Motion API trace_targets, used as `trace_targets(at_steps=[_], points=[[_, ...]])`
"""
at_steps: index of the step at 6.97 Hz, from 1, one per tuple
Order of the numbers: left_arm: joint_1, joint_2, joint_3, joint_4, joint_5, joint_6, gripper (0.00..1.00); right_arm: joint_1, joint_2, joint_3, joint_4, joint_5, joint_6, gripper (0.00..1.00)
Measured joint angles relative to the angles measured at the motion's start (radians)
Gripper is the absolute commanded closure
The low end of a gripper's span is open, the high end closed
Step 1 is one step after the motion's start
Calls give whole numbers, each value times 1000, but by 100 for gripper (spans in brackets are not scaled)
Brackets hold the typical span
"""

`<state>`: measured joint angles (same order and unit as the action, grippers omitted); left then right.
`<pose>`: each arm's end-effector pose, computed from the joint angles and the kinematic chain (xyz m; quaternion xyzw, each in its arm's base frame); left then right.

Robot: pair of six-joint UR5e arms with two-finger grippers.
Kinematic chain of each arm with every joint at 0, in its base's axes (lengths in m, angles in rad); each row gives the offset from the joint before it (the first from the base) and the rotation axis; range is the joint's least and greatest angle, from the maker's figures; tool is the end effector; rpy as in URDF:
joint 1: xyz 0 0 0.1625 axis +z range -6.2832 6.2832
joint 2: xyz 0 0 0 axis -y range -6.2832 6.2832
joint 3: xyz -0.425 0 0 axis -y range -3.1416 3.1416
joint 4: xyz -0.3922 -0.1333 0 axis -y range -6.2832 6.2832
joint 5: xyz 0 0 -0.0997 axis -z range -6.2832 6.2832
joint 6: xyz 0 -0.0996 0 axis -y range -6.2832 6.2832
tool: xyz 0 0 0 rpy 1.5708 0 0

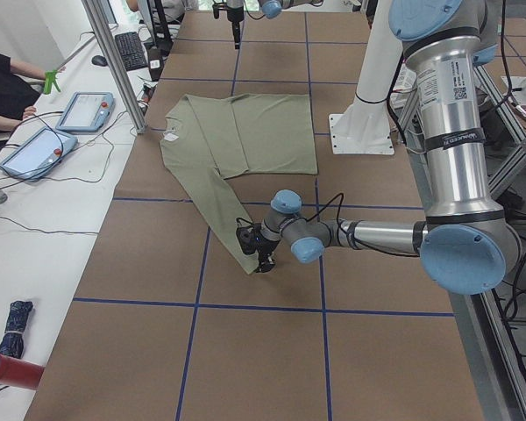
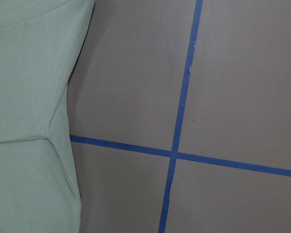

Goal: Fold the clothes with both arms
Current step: 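Grasp the cuff of the remaining sleeve with the left gripper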

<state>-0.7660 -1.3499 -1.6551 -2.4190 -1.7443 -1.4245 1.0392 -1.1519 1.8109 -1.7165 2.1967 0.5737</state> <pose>0.2330 -0.3852 0.6398 0.0800 0.3473 -0.2560 0.8986 -0.2443 -0.5633 0.3320 0.0492 -0.3802 -0.0588 0.9217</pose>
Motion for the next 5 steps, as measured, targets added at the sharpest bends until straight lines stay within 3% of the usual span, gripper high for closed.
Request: trace_targets(at_steps=[2,3,5], points=[[2,0,-1,1,-3,0,24,0,0,0,0,0,0,0],[3,0,-2,2,-4,-1,30,1,0,1,0,0,0,0],[8,0,-3,3,-4,-8,55,1,-1,3,0,0,0,0]])
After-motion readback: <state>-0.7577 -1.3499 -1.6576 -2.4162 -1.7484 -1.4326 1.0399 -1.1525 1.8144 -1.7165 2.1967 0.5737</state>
